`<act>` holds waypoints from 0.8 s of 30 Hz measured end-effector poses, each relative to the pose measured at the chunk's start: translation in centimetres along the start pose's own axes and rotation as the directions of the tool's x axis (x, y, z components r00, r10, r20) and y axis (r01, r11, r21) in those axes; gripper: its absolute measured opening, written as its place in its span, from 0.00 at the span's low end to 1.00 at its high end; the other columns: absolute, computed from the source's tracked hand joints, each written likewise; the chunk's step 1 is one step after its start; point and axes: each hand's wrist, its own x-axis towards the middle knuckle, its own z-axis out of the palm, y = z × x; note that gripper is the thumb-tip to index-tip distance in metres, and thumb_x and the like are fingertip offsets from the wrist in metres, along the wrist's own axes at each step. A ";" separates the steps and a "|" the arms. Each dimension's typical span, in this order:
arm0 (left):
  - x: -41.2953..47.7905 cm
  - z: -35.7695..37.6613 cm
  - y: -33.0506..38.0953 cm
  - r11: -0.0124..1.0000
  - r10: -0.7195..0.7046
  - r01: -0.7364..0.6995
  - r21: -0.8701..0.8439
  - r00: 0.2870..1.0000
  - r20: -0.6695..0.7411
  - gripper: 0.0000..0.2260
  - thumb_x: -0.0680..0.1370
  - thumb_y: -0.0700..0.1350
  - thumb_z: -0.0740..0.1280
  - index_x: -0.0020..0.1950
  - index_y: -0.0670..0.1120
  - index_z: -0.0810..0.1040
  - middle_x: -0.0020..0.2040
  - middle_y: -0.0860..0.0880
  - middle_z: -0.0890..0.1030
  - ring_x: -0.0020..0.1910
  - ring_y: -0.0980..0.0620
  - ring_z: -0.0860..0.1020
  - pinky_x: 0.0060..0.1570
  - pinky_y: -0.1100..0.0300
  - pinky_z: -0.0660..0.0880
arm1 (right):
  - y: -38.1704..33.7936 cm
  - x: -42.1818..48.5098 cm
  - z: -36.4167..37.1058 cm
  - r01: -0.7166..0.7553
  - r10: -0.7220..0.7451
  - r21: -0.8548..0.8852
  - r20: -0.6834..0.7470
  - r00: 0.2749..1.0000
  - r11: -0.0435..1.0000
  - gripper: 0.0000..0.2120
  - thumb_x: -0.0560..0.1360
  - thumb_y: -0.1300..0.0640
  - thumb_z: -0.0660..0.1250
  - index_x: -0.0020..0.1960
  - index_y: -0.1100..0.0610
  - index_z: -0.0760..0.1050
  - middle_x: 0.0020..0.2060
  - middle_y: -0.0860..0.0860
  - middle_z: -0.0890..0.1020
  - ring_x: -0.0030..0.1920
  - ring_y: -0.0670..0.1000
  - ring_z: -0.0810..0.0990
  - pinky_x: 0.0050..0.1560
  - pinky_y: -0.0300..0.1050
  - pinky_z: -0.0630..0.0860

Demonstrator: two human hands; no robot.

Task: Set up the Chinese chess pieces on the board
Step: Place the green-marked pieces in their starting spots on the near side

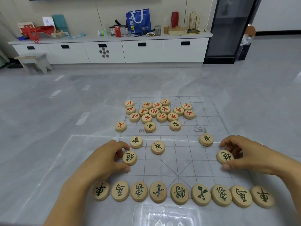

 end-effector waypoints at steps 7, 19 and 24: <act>0.1 0.1 -0.2 1.000 0.024 -0.024 -0.008 1.000 -0.006 0.21 0.68 0.47 0.75 0.53 0.61 0.69 0.46 0.56 0.72 0.45 0.59 0.72 0.45 0.67 0.68 | 0.5 -0.1 0.2 0.045 -0.045 -0.041 0.001 0.999 0.998 0.20 0.65 0.57 0.76 0.49 0.41 0.70 0.49 0.46 0.72 0.46 0.47 0.74 0.44 0.36 0.72; -0.1 0.2 0.1 0.999 0.038 -0.038 -0.016 0.999 -0.038 0.17 0.68 0.47 0.74 0.52 0.59 0.72 0.45 0.55 0.72 0.43 0.60 0.71 0.46 0.65 0.69 | 0.8 0.4 0.2 0.084 -0.084 -0.066 0.002 0.996 0.994 0.18 0.64 0.56 0.76 0.45 0.39 0.73 0.47 0.47 0.73 0.46 0.50 0.75 0.47 0.38 0.73; -0.2 0.1 0.0 0.999 0.034 -0.034 0.001 0.999 -0.036 0.16 0.69 0.48 0.73 0.54 0.58 0.73 0.46 0.56 0.72 0.43 0.60 0.71 0.49 0.63 0.70 | 0.8 0.4 0.2 0.093 -0.093 -0.060 0.012 0.996 0.994 0.27 0.65 0.56 0.76 0.48 0.30 0.67 0.47 0.46 0.73 0.46 0.50 0.75 0.47 0.37 0.73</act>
